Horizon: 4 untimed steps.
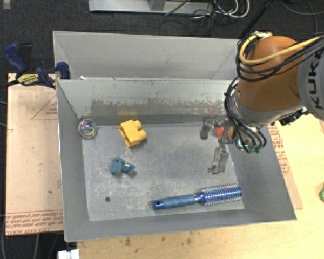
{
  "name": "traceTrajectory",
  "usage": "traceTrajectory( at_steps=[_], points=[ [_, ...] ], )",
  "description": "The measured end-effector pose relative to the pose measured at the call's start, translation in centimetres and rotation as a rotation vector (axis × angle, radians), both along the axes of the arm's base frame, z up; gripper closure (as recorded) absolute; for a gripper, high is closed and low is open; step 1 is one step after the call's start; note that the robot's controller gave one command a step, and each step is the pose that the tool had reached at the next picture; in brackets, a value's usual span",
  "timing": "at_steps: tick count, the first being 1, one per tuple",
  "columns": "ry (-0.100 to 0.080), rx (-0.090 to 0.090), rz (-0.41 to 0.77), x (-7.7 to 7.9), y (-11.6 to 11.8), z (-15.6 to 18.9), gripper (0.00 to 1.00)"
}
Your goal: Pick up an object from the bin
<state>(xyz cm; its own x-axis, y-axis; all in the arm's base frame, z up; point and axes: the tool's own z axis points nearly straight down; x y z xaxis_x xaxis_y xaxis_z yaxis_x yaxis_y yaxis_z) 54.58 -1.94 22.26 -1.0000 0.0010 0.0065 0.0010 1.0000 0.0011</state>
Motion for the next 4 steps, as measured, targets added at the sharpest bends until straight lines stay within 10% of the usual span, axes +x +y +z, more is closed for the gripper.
traceTrajectory(
  at_steps=[1, 2, 3, 4],
  points=[
    [-0.013, -0.001, 0.168, 1.5, -0.4, 4.9, 0.0],
    [0.003, 0.003, 0.257, -4.6, 0.5, -9.0, 0.0],
    [-0.02, 0.0, 0.259, -6.3, 0.8, -14.3, 0.0],
    [-0.007, 0.001, 0.26, -6.6, 0.8, -14.3, 1.0]
  ],
)
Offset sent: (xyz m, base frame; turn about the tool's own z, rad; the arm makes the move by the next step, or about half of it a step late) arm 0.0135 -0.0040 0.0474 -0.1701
